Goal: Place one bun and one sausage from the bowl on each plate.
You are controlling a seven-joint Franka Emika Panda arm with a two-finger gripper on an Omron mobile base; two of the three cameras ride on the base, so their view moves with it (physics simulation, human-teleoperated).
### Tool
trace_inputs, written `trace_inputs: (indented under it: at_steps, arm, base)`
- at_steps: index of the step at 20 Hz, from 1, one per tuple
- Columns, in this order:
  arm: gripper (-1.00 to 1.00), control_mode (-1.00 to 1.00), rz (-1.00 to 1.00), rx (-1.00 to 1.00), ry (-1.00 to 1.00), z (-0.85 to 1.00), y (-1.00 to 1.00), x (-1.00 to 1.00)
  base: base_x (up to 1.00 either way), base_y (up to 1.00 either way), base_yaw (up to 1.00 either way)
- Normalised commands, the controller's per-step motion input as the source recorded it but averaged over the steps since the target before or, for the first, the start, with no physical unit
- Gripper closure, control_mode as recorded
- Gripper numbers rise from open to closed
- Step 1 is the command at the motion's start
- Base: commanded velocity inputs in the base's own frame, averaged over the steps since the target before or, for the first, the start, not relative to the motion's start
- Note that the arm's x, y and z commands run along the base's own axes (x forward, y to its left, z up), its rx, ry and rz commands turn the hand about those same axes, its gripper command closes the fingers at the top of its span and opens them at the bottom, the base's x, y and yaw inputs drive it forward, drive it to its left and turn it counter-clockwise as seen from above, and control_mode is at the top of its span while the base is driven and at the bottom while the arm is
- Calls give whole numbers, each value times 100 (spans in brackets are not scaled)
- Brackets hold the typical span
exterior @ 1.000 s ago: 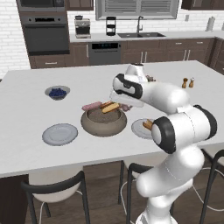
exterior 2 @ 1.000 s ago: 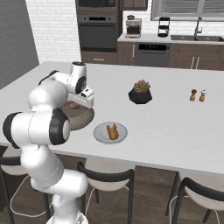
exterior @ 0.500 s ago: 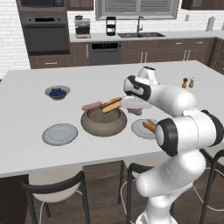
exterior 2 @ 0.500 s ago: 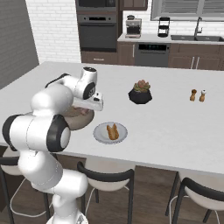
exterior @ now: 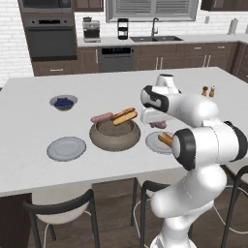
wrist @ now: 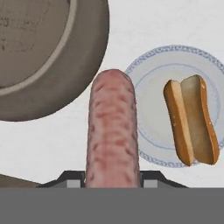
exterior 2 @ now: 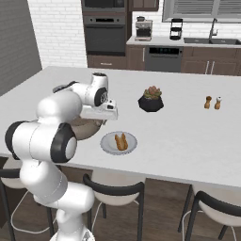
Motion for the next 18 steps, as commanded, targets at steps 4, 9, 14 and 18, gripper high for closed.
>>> trace_inputs:
  at_steps: [4,9,14,18]
  arm:
    - [100,-100,-4,-8,0,-39,-37,-33]
    - [100,-100,-1,-11,3,-35,-18,-2]
    - [100,-100,0,-5,0,-27,-22,0]
    - [100,-100,-4,0,-11,-21,-8,19]
  base:
    - [0,0,0]
    - [0,0,0]
    - [0,0,0]
    - [0,0,0]
